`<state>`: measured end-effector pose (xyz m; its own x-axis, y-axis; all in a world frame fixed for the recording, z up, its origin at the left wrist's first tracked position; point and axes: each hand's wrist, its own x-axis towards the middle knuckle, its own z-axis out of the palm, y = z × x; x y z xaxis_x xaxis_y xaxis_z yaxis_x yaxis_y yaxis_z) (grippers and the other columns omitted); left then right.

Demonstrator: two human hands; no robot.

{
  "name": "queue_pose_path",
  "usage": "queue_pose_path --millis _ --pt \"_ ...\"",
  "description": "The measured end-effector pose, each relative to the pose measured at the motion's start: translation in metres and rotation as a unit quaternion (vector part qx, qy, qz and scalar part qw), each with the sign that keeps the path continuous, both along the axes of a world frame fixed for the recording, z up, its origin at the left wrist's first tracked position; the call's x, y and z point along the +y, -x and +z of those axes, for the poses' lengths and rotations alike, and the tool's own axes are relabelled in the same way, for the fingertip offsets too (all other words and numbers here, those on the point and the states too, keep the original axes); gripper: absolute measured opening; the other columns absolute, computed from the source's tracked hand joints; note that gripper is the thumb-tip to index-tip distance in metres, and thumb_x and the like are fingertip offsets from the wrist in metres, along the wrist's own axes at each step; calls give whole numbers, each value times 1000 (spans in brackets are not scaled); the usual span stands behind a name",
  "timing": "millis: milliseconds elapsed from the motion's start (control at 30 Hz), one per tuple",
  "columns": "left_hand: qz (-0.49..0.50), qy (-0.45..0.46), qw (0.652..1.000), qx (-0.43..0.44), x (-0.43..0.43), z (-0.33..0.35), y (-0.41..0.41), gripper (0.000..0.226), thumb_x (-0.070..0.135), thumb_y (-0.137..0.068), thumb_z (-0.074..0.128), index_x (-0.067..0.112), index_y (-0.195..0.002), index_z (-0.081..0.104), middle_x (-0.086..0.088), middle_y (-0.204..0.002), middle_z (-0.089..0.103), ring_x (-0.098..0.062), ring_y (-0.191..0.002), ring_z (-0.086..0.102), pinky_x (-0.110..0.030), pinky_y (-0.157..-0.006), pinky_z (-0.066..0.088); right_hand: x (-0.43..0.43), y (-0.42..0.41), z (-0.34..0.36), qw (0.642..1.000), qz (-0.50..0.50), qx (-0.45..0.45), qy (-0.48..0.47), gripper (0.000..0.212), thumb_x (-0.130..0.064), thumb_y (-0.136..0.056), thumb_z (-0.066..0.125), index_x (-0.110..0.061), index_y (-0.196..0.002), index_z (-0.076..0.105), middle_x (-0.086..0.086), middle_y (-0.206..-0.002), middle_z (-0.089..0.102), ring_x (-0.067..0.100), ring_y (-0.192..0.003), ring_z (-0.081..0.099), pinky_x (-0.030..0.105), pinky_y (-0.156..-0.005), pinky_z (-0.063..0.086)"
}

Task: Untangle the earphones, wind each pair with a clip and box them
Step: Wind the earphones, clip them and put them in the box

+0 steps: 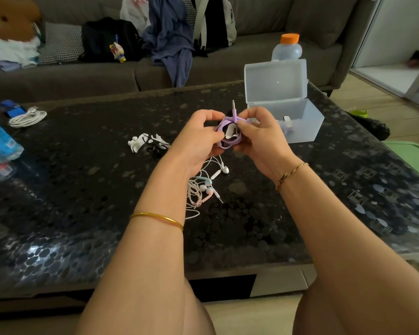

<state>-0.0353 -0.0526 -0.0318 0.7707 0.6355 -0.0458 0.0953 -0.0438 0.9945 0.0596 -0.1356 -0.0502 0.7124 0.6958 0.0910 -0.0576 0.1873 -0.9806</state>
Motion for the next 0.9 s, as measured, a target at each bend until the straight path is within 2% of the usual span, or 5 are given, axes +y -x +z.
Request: queue_pose_path --millis 300,400,500,700,900 --pt "-13 65 997 -40 -4 3 -4 47 -19 -85 43 9 -121 51 -17 -115 62 -18 -90 63 -18 -58 51 4 0 -7 984 -115 -134 39 10 -2 -93 50 -12 -94 52 9 -92 61 23 -80 66 23 -54 57" --pt "-26 52 997 -45 -5 1 -4 52 -23 -80 49 10 -121 50 -13 -109 64 -20 -96 64 -19 -67 51 4 -1 -6 975 -140 -163 53 8 -3 -92 51 -9 -94 56 3 -83 60 19 -76 65 26 -58 59" --pt "-4 55 997 -50 -4 -1 -5 49 -17 -81 56 7 -123 51 -15 -115 64 -26 -106 63 -22 -73 53 4 -2 -5 962 -143 -221 75 5 -7 -91 56 -9 -95 59 6 -94 60 19 -78 65 25 -57 58" --pt "-7 65 995 -78 -4 -1 -5 37 -14 -87 52 7 -118 56 -18 -121 60 -30 -111 61 -35 -93 53 -1 -8 3 942 -114 -283 139 17 -15 -86 60 -3 -89 70 11 -83 67 22 -76 65 45 -70 56" --pt "-33 29 998 -53 -1 -3 -6 41 -8 -94 46 10 -129 54 -12 -120 62 -23 -110 63 -32 -91 53 -5 -7 6 961 -106 -230 111 17 -22 -92 58 -7 -98 64 0 -80 65 16 -72 68 23 -57 58"
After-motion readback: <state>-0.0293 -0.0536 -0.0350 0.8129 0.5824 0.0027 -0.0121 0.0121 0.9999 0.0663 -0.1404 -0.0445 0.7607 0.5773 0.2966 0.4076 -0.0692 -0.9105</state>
